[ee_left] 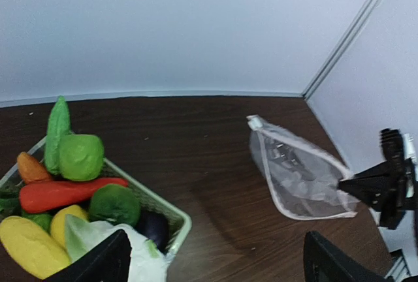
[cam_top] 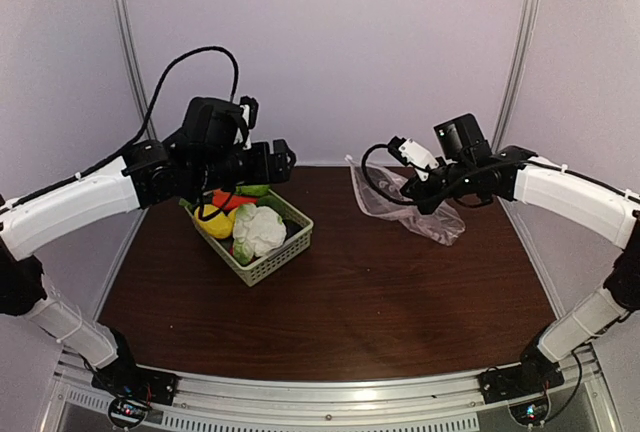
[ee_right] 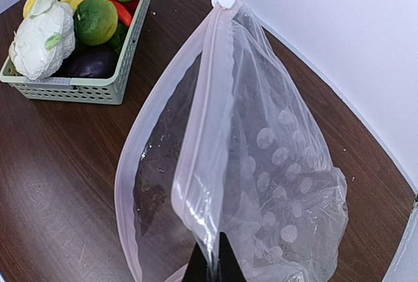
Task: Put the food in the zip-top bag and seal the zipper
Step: Pick up the fake fruit from the bin.
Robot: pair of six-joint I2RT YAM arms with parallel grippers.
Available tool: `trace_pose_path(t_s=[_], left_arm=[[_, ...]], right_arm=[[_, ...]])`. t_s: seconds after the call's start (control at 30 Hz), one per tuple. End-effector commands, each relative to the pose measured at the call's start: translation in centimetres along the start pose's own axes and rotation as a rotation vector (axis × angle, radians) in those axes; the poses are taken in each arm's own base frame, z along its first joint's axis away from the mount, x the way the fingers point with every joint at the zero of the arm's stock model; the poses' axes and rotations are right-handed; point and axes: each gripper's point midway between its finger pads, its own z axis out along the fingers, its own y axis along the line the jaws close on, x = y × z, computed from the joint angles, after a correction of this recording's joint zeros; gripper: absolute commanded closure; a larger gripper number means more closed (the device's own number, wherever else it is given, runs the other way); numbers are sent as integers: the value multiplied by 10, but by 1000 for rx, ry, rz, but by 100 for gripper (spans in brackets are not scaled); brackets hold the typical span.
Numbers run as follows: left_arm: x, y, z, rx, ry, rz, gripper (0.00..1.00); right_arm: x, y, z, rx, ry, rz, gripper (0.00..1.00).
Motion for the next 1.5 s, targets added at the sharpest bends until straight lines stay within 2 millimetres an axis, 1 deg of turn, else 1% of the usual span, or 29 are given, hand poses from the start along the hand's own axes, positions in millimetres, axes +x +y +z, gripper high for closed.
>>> trace_pose_path(t_s=[0.0, 0.1, 0.17, 0.2, 0.23, 0.27, 0.3, 0.33, 0.37, 0.43, 0.53, 0.6, 0.7, 0.77, 0.83, 0.93, 1.0, 1.17, 1.27, 1.43, 1.47], left_arm=[[51, 83, 12, -212, 276, 139, 7], [55, 97, 23, -187, 326, 150, 7], [53, 105, 27, -191, 352, 175, 5], [55, 112, 29, -189, 379, 164, 4], [54, 133, 31, -230, 400, 101, 3], [58, 147, 32, -263, 423, 47, 3], [58, 170, 33, -305, 432, -29, 6], [62, 186, 33, -341, 439, -90, 10], [64, 200, 31, -388, 437, -146, 12], [69, 216, 28, -455, 424, -219, 15], [80, 227, 27, -520, 414, -295, 16], [91, 234, 26, -560, 417, -344, 16], [106, 238, 25, -588, 427, -411, 19], [115, 244, 20, -626, 428, -447, 19], [119, 251, 16, -663, 415, -457, 19], [118, 254, 19, -664, 385, -459, 20], [116, 255, 25, -660, 376, -462, 20], [121, 259, 41, -660, 402, -482, 20], [117, 258, 49, -640, 386, -482, 22], [109, 259, 55, -635, 361, -472, 29], [108, 260, 55, -639, 356, -464, 33]], right_arm=[[-7, -2, 0, -28, -3, -8, 100], [-9, -2, 0, -34, -6, -9, 100], [-7, -1, 1, -42, -1, -9, 100], [-7, -1, 2, -45, 2, -8, 100], [-6, -1, 2, -46, 7, -9, 100], [-5, -1, 3, -47, 9, -9, 100], [-4, -1, 3, -48, 11, -8, 100], [-4, -1, 3, -51, 10, -4, 100], [-3, -1, 3, -54, 10, -1, 100], [-3, 0, 3, -62, 10, 1, 100], [-2, 0, 4, -65, 11, 6, 100], [0, 1, 5, -69, 12, 6, 100], [0, 2, 6, -78, 10, 7, 100], [1, 4, 7, -88, 12, 10, 100], [3, 5, 8, -97, 12, 10, 100], [5, 7, 9, -104, 10, 14, 100], [7, 9, 10, -113, 14, 18, 99], [7, 12, 9, -133, 8, 21, 99], [7, 14, 8, -136, 4, 24, 99], [10, 14, 7, -136, 2, 25, 99], [10, 15, 7, -138, 3, 24, 99]])
